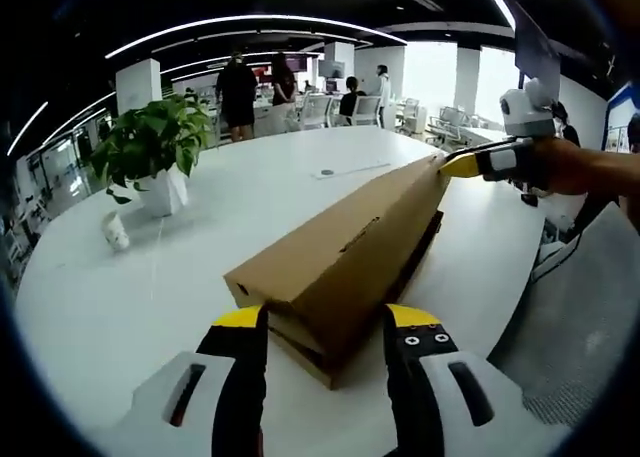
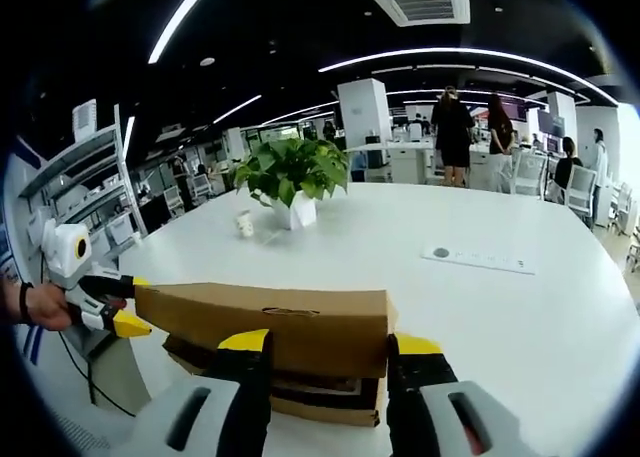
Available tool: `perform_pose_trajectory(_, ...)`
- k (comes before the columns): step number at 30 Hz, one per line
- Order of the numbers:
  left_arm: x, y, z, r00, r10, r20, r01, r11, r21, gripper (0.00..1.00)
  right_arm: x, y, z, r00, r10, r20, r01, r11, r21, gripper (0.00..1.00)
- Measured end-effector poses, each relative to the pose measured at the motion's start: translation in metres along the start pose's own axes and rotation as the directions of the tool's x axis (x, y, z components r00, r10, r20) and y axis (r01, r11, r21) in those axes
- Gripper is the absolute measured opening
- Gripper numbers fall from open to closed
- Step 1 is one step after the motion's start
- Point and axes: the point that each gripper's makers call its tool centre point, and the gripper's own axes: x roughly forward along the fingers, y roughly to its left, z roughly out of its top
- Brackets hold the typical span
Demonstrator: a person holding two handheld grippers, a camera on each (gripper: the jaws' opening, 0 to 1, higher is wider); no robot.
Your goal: Operate the shoe box by opening the lid, removing the specified soft item, and placing it in the target area until the item is outside and the box remains undamaged.
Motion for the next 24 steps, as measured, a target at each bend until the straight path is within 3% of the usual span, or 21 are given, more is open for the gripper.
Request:
perform_pose_trajectory(5, -0.003, 0.006, 0.008, 1.0, 0.009, 0.029, -0.009, 1.0, -0.023, 0.4, 0.003, -0.001, 0.011, 1.0, -0.003, 0.011, 0.003, 1.0, -0.007, 0.42)
perform_pose_trajectory(13, -0.004, 0.012, 0.016, 0.998, 0.051, 0.034, -0.052, 0.998, 0.029, 0.35, 0.009, -0.003, 0.027, 1.0, -0.003, 0.012, 0.004, 1.0, -0.029, 0.43)
perform_pose_trajectory(24, -0.003, 0.028, 0.032, 0.991, 0.111, 0.074, -0.112, 0.994, 0.011, 0.27, 0.018, -0.003, 0.053, 1.0, -0.001, 0.031, 0.004, 0.998, -0.067, 0.42)
